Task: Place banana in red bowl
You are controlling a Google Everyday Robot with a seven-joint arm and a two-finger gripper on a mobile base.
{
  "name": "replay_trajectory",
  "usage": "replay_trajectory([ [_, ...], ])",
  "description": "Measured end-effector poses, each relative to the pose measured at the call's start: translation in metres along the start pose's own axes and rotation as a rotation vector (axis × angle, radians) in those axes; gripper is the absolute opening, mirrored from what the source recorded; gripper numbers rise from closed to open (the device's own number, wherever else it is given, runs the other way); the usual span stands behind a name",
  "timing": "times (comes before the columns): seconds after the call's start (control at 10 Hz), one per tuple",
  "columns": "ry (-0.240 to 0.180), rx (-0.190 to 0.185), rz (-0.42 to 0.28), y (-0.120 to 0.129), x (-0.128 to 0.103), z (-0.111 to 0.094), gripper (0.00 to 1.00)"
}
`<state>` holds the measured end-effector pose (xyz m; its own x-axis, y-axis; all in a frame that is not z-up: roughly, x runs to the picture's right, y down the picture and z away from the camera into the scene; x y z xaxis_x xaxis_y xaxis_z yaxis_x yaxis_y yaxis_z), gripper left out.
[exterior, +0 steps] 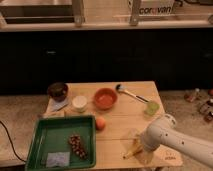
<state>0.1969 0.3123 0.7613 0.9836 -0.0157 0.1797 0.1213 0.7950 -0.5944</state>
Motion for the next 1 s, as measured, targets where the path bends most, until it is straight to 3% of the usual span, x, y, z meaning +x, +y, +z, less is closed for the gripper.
replay_trajectory([
  [1.0, -0.014, 0.012, -0.005, 0.0029, -0.0023, 0.0041, 0.80],
])
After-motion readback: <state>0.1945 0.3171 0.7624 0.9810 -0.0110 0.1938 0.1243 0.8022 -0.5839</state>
